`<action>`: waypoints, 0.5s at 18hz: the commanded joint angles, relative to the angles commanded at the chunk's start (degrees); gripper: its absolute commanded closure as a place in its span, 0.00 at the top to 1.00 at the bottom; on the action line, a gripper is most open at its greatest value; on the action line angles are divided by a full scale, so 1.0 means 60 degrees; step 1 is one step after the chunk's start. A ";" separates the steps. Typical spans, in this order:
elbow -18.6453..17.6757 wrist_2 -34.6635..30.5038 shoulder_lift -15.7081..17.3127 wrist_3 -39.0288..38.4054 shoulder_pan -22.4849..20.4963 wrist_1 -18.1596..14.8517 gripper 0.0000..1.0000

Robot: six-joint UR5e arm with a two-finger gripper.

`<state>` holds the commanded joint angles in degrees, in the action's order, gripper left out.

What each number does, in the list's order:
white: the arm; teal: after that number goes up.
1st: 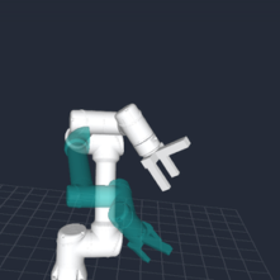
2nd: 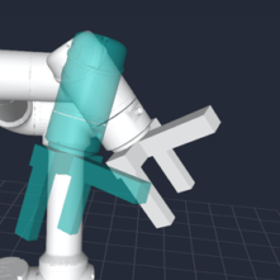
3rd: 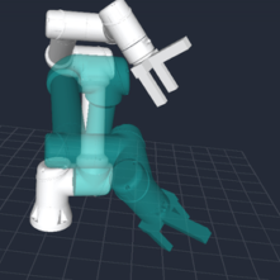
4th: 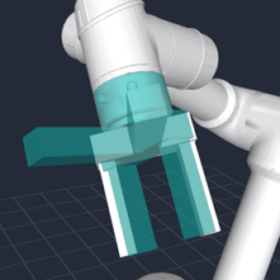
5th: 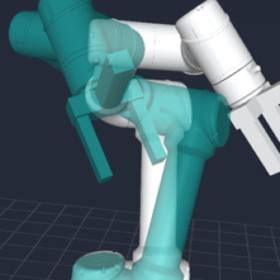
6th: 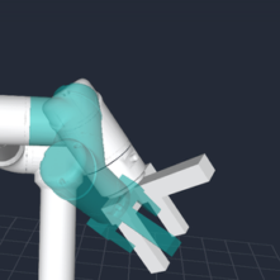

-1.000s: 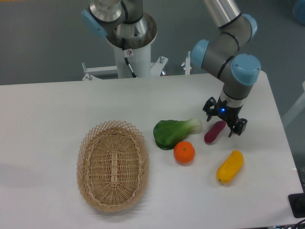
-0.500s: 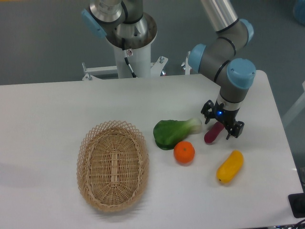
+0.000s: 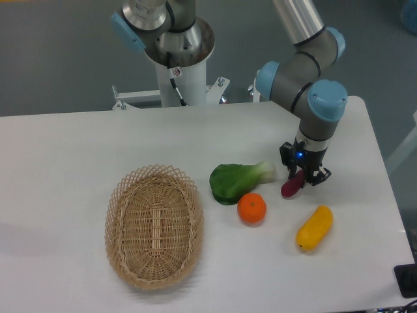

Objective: Pick up the sweet potato from the table
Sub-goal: 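Close the gripper around the purple sweet potato, then lift the held sweet potato up off the table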

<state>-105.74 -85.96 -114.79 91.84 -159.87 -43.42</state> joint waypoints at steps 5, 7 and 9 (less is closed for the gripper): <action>0.0321 0.0029 0.0482 0.0000 -0.0044 -0.0132 0.21; 0.0876 0.0000 0.0702 0.0000 -0.0015 -0.0947 0.21; 0.1812 0.0000 0.0835 0.0000 0.0000 -0.2424 0.21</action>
<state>-94.86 -85.96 -109.78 91.85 -159.87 -57.96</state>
